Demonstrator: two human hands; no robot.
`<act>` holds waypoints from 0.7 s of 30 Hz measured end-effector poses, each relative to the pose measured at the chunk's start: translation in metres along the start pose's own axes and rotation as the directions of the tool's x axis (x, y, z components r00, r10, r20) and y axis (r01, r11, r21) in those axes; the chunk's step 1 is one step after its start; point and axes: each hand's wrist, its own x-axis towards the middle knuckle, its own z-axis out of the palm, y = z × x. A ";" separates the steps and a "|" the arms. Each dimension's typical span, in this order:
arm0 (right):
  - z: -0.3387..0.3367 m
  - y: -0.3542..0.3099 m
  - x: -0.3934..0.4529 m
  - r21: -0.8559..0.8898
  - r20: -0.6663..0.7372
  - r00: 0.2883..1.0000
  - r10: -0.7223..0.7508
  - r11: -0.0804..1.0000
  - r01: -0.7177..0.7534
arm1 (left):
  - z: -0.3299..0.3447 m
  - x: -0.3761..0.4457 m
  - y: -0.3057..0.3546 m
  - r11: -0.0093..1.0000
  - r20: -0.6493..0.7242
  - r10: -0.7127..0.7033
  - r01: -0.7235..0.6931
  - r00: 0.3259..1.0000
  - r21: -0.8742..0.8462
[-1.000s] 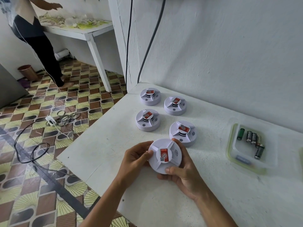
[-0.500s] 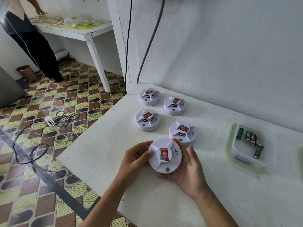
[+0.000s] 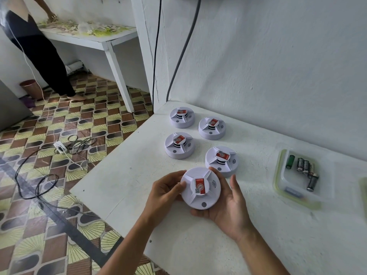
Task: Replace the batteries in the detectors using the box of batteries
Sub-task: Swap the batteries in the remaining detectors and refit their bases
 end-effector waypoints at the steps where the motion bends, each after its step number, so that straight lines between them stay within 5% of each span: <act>1: 0.000 0.000 0.000 0.004 -0.001 1.000 0.003 1.000 -0.003 | 0.000 0.000 0.000 1.000 0.002 0.001 -0.001 1.000 0.003; 21: 0.003 0.004 0.004 -0.039 0.038 0.999 -0.012 0.999 0.013 | 0.000 0.001 -0.001 1.000 -0.007 0.006 -0.006 1.000 0.025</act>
